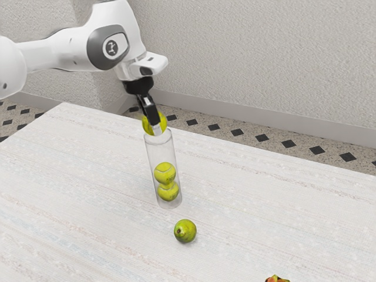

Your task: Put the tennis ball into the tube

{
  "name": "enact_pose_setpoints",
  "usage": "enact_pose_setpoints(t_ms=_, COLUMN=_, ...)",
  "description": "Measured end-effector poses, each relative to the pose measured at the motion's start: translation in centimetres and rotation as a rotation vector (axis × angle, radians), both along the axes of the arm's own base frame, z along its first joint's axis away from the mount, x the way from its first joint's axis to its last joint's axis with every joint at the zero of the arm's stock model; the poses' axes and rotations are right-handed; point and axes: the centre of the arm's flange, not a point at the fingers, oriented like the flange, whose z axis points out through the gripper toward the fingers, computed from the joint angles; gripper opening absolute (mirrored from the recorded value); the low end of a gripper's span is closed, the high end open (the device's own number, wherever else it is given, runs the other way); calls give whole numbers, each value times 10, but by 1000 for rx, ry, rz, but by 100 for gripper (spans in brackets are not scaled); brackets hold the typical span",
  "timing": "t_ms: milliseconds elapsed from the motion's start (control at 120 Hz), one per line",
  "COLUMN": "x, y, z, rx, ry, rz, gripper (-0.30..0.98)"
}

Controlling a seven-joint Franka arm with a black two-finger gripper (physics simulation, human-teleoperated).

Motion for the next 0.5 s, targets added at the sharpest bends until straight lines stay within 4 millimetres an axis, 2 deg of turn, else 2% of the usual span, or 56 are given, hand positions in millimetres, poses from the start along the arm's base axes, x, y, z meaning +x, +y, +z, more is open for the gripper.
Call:
enact_pose_setpoints(t_ms=200, x=0, y=1, z=0, rx=1, ry=1, rz=0, gripper=31)
enact_pose_setpoints(t_ms=350, x=0, y=1, z=-1, rx=1, ry=1, rz=-1, gripper=49)
enact_pose_setpoints(t_ms=500, x=0, y=1, z=-1, rx=-1, ry=1, rz=-3, gripper=59)
